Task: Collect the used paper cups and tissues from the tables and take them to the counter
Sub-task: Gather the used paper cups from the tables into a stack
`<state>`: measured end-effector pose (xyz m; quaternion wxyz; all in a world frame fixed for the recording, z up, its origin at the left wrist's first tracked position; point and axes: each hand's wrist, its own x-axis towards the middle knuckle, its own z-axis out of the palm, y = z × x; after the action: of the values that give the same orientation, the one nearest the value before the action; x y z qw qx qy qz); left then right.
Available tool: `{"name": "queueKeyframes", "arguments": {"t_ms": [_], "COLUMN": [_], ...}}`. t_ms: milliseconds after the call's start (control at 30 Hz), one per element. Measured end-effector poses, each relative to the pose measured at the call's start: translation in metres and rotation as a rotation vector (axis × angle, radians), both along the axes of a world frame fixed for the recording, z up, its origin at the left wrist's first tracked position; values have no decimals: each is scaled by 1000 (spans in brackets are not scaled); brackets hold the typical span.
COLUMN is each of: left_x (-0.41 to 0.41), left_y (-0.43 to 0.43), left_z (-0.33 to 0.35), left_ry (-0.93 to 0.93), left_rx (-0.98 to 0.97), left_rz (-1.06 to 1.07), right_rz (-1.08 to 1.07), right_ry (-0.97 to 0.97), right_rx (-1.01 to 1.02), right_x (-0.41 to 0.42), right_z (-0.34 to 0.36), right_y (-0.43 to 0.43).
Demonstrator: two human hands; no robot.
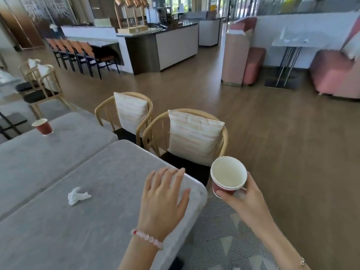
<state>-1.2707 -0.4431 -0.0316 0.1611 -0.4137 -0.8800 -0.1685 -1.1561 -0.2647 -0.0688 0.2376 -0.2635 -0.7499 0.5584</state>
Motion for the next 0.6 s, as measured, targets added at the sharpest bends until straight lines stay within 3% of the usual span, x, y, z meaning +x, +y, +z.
{"name": "queueKeyframes", "arguments": {"t_ms": [267,600], "left_x": [8,11], "left_y": [156,333], "left_z": [1,13], "left_ry": [56,36], "left_rx": [53,60], "left_rz": [-205,-277], "right_rz": [-173,-284], "right_ry": [13,28], "right_rx": [-1,51], "right_x": [37,65], "right_z": [-6,7], "right_y": [131,297]}}
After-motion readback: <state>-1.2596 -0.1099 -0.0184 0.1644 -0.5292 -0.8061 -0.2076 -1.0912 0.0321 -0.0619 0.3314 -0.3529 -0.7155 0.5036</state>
